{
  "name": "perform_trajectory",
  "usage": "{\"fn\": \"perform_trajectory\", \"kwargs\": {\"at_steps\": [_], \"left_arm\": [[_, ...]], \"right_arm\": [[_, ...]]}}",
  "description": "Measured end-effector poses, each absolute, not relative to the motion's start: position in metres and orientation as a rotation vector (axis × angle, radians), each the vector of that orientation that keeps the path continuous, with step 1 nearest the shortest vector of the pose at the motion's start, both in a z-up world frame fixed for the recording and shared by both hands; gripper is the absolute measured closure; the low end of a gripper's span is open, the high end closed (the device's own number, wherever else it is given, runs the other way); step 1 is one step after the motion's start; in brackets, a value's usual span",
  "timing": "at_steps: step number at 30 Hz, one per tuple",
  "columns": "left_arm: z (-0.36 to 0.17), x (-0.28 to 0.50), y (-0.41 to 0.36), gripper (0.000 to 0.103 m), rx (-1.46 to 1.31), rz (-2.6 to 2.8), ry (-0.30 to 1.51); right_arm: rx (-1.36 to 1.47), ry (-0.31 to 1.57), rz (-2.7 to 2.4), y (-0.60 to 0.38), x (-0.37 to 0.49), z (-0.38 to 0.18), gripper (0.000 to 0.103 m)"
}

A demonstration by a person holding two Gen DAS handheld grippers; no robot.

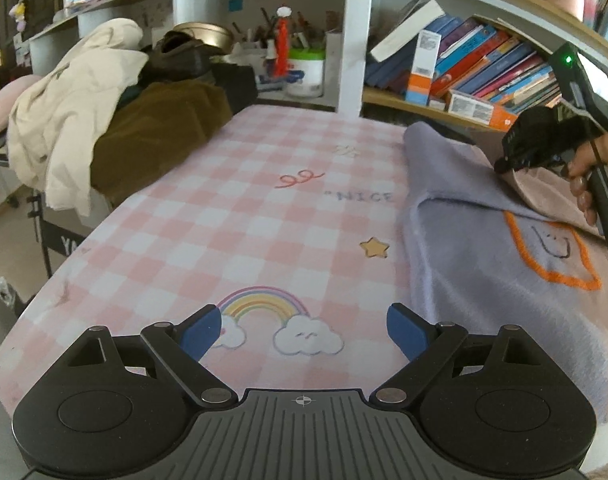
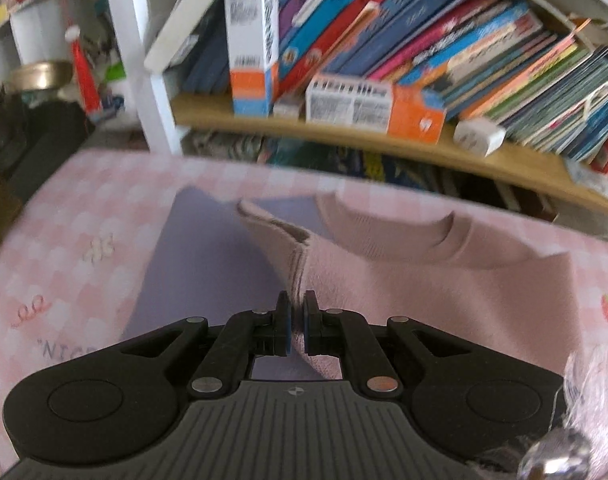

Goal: Fold clothes
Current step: 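Carry the lifted mauve sleeve with the right gripper across the sweater chest, then lay the mauve sleeve on the chest and open the right gripper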

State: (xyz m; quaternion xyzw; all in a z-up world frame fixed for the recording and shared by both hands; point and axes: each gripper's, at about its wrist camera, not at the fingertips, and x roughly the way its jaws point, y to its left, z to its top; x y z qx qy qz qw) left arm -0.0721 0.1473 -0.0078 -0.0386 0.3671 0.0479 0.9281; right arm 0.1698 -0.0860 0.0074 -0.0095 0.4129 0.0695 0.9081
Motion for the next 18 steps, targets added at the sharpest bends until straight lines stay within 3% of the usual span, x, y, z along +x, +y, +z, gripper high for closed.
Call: {"fn": "perform_trajectory", "kwargs": {"at_steps": [2,7,18], "left_arm": [[-0.008,-0.073,0.147,0.011,-0.073,0.101,0.756],[-0.002,-0.072,0.142,0.011,-0.054,0.078,0.735],[-0.001,-0.056,0.123,0.011,-0.080,0.023,0.737]], "right_arm": [[-0.026,0.886,0.164,-0.083,0.170,0.000,0.087],[0.000,0.940,0.287,-0.083,0.162,-0.003,0.045],[0.098,0.869,0.354,-0.134,0.072,0.036,0.041]]}}
